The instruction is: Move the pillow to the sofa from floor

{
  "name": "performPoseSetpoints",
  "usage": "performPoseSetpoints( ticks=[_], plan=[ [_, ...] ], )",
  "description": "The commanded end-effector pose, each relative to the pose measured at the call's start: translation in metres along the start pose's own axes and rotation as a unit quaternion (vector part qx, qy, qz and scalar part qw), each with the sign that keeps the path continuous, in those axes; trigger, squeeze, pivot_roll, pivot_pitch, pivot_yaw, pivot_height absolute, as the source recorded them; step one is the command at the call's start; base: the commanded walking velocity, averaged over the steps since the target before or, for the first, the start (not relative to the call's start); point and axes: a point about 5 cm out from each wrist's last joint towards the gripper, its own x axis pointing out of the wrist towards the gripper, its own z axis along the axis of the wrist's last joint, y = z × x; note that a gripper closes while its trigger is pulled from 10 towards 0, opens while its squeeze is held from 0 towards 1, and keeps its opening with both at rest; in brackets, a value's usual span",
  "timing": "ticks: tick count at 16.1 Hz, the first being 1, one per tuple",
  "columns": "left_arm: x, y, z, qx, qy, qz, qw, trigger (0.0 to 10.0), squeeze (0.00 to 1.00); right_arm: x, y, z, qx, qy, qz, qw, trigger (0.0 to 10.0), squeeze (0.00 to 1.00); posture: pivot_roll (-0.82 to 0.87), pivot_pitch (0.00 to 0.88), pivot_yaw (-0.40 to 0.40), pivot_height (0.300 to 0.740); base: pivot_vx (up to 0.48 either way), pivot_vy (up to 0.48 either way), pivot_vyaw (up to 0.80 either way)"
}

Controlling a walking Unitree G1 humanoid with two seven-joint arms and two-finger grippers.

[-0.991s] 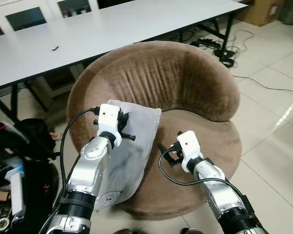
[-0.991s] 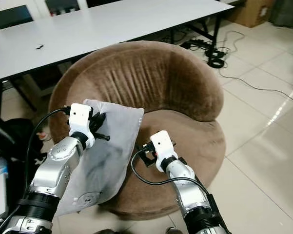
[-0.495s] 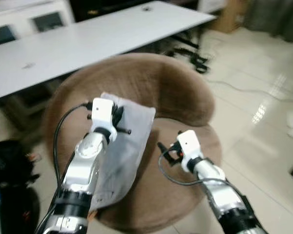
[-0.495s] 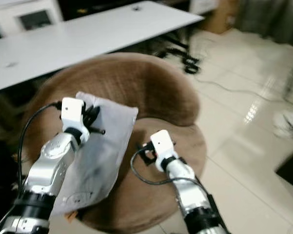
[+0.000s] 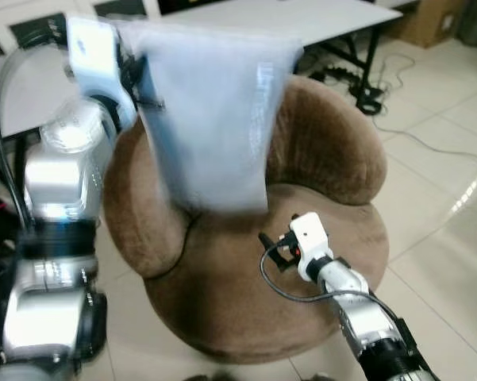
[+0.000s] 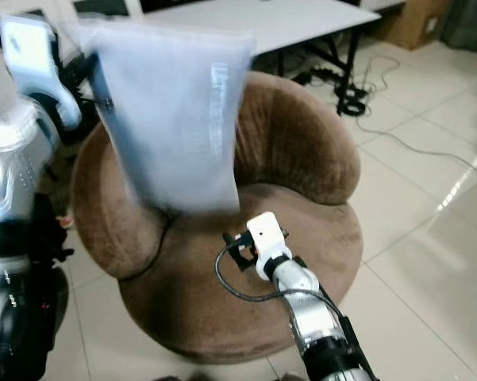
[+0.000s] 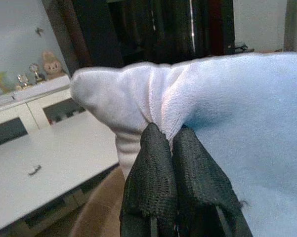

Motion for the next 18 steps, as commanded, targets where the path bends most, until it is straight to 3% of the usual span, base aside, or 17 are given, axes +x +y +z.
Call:
performPoseSetpoints(
  ticks=[1, 3, 6, 9, 18],
  plan=[
    [0.003, 0.007, 0.004, 0.005, 0.008, 0.005, 1.0, 10.0, 0.0, 0.002, 0.002, 0.0, 0.0, 0.003, 0.004, 1.0, 10.0, 0.0, -0.11, 0.0, 0.111, 0.74, 0.0, 0.0, 0.0],
    [0.007, 0.01, 0.007, 0.022, 0.016, 0.014, 1.0, 10.0, 0.0, 0.003, 0.003, -0.001, 0.004, 0.003, 0.002, 1.0, 10.0, 0.0, -0.11, 0.0, 0.121, 0.74, 0.0, 0.0, 0.0],
    [0.015, 0.008, -0.005, 0.037, 0.04, 0.004, 0.998, 10.0, 0.0, 0.003, 0.004, -0.002, 0.005, 0.004, 0.002, 1.0, 10.0, 0.0, -0.11, 0.0, 0.126, 0.74, 0.0, 0.0, 0.0],
    [0.02, 0.017, -0.019, 0.04, 0.066, 0.014, 0.997, 10.0, 0.0, 0.003, 0.005, -0.003, 0.003, 0.005, 0.005, 1.0, 10.0, 0.0, -0.12, 0.0, 0.125, 0.74, 0.0, 0.0, 0.0],
    [0.028, 0.01, -0.026, 0.043, 0.066, -0.009, 0.997, 10.0, 0.0, 0.003, 0.007, -0.005, 0.005, 0.006, 0.003, 1.0, 10.0, 0.0, -0.13, 0.0, 0.139, 0.74, 0.0, 0.0, 0.0]
  ],
)
